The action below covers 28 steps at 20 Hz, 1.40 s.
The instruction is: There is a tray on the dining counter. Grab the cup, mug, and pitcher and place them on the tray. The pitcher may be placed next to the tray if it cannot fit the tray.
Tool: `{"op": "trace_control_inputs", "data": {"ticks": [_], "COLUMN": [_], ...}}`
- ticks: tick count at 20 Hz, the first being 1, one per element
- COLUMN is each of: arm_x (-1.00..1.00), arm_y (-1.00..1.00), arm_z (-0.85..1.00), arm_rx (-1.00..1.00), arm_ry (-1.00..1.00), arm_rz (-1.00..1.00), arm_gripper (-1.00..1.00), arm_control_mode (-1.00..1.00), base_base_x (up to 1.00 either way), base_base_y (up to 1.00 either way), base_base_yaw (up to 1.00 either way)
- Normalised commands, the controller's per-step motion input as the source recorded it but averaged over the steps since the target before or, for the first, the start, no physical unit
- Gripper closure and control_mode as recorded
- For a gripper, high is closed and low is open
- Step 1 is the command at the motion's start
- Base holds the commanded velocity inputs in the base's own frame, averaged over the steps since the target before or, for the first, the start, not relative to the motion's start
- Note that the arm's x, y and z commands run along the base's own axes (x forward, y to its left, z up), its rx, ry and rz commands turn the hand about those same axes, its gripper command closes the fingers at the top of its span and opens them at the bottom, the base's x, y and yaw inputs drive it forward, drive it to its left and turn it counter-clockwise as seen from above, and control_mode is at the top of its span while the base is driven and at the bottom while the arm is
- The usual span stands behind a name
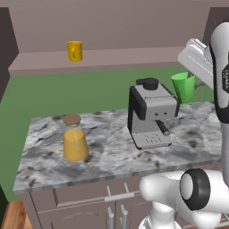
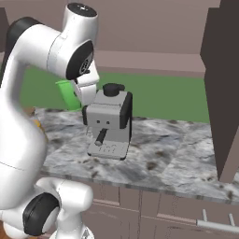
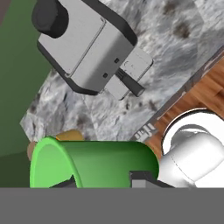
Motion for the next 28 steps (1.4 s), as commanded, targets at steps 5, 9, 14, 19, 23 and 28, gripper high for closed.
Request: {"op": "trace_control_inputs", "data": {"ticks": [5, 9, 14, 19, 23, 28], "arm_x": [-0.29, -0.40, -0.26, -0.22, -0.27, -0.15], "arm_y": [0.00, 0.00, 0.00, 0.00, 0.00, 0.00], "arm_z": [-0.03, 0.00, 0.00, 0.00, 0.00, 0.00], "arm_rx": [0.03, 0.00, 0.03, 0.06, 0.07, 0.01], "arm_ry": [-0.02, 0.00, -0.04, -0.02, 0.00, 0.00], "arm_rz": [0.00, 0.00, 0.00, 0.00, 0.00, 0.00], "arm_gripper": [1.00, 1.00, 1.00, 1.00, 1.00, 1.00], "arm_control_mode": [-1.00, -1.00, -1.00, -1.00, -1.00, -1.00], "base_base_x": [0.00, 0.00, 0.00, 0.00, 0.00, 0.00], "base_base_y": [0.00, 0.00, 0.00, 0.00, 0.00, 0.00], "base_base_yaw": [0.00, 0.00, 0.00, 0.00, 0.00, 0.00]}}
